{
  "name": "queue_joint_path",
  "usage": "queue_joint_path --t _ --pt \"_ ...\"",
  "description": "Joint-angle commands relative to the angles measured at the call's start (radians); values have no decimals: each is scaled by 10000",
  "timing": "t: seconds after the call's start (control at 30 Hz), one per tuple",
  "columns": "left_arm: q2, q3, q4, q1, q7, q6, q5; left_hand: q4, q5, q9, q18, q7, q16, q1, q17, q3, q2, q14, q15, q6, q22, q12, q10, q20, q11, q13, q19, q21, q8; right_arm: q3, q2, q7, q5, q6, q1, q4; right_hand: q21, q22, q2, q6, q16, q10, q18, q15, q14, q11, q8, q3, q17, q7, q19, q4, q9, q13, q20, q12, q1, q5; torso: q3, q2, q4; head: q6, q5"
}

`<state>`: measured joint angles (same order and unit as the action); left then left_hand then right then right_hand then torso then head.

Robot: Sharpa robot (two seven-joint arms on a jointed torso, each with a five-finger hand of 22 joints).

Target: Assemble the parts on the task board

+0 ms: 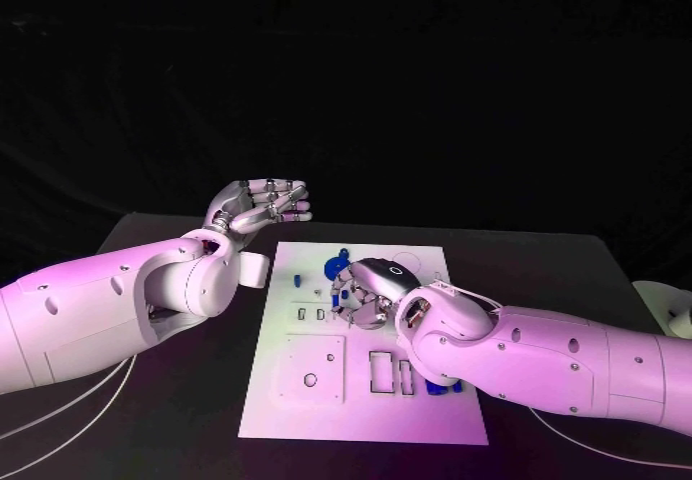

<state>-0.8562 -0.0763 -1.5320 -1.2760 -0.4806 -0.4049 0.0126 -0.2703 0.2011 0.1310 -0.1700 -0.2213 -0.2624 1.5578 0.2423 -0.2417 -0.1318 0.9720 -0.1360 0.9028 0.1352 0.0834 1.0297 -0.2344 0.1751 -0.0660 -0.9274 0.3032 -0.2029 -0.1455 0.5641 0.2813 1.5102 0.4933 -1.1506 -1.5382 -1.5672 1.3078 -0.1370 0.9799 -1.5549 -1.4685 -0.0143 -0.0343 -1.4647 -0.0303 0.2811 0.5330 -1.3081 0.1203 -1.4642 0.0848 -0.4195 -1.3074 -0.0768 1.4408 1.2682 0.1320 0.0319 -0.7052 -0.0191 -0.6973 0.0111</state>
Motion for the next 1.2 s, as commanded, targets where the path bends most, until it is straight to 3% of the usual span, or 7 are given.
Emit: queue_joint_path --t 0.03,0.57,0.97,1.2 --pt "8 5 -34 -8 -18 188 65 -45 -27 -3 -117 -17 38 -9 8 -15 -57 -50 8 6 -12 -38 60 -12 -1 -4 -32 56 33 -7 -118 336 670 -252 71 114 -36 2630 24 109 9 -59 143 -53 -947 58 448 11 -2118 -185 -1066 74 -629 -1345 55 -36 -107 -21 -11 -20 10 -29 32" --pt "-4 4 -132 -9 6 213 66 -52 -24 1 -119 0 41 -22 19 -27 -56 -45 14 27 -14 -38 88 -11 -14 -7 -33 58 24 -30 -552 332 950 -280 374 450 -36 2630 -11 108 10 -65 143 -56 -947 61 454 1 -2118 -187 -1066 91 -629 -1352 58 -30 -149 -23 -15 -21 5 -131 47" --pt "-26 4 -144 -9 20 216 66 -52 -24 1 -119 0 41 -22 19 -27 -56 -45 14 27 -14 -38 88 -11 -14 -7 -33 58 24 -35 -594 383 1091 -330 426 561 -36 2630 -67 101 15 -63 143 -60 -944 64 459 -14 -2102 -190 -1066 104 -628 -1349 63 -36 -193 -31 -19 -18 8 -131 70" --pt "-53 4 -146 -9 21 208 66 -52 -24 1 -119 0 41 -22 19 -27 -56 -45 14 27 -14 -38 88 -11 -14 -7 -33 58 24 -37 -609 396 1128 -310 432 596 -36 2630 -223 16 21 -15 143 -50 -942 42 427 -59 -2090 -156 -1066 159 -601 -1298 63 -100 -320 -97 -20 -21 16 -120 68"
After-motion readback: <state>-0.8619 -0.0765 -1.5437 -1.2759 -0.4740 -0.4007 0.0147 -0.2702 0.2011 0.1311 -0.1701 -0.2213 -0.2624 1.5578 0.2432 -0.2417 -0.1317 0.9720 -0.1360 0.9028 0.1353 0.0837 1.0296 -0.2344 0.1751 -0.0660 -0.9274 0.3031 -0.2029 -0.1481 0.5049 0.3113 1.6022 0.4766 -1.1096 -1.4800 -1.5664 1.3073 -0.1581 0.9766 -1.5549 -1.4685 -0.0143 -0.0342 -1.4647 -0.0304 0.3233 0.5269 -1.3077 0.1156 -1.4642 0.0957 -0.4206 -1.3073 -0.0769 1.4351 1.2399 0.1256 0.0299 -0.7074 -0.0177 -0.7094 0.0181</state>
